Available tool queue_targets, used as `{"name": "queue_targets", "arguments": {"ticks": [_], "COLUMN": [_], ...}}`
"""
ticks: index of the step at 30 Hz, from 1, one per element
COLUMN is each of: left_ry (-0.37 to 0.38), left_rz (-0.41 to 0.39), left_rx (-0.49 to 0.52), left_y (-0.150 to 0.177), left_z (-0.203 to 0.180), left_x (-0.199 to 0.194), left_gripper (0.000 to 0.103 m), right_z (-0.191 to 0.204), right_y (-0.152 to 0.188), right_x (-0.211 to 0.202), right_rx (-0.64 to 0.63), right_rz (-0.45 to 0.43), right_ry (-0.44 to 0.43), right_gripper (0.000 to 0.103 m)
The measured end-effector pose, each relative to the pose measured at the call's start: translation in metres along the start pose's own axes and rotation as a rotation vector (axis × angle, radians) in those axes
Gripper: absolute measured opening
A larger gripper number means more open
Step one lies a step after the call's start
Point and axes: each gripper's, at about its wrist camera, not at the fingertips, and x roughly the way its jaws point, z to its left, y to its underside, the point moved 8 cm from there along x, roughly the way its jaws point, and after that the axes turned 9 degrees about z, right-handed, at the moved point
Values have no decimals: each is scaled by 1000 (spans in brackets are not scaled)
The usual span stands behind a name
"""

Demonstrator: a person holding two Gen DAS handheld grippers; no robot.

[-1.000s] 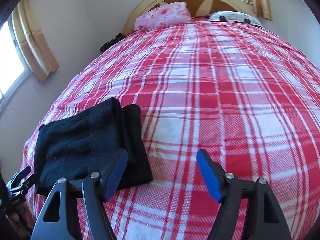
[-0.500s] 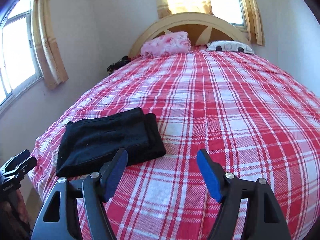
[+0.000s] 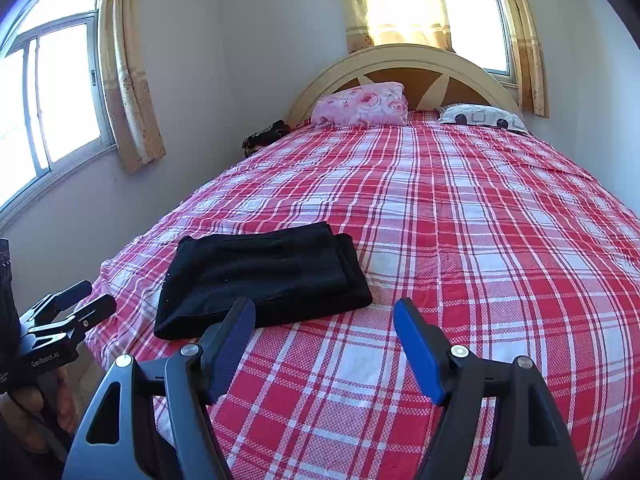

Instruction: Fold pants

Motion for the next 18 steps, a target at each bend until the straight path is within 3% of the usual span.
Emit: {"name": "queue_targets", "arguments": {"ticks": [18], "left_ry": [29], "left_rz": [-16], "left_rx": [17], "left_y": [0], "left_z": [-14], "left_x": [-12], "left_gripper": [95], "right_z": [13], "right_y": [2], "right_x": [-24], "right_rx": [-35], "right_rz": [-38], "right_ry": [27], "right_gripper": [73]}}
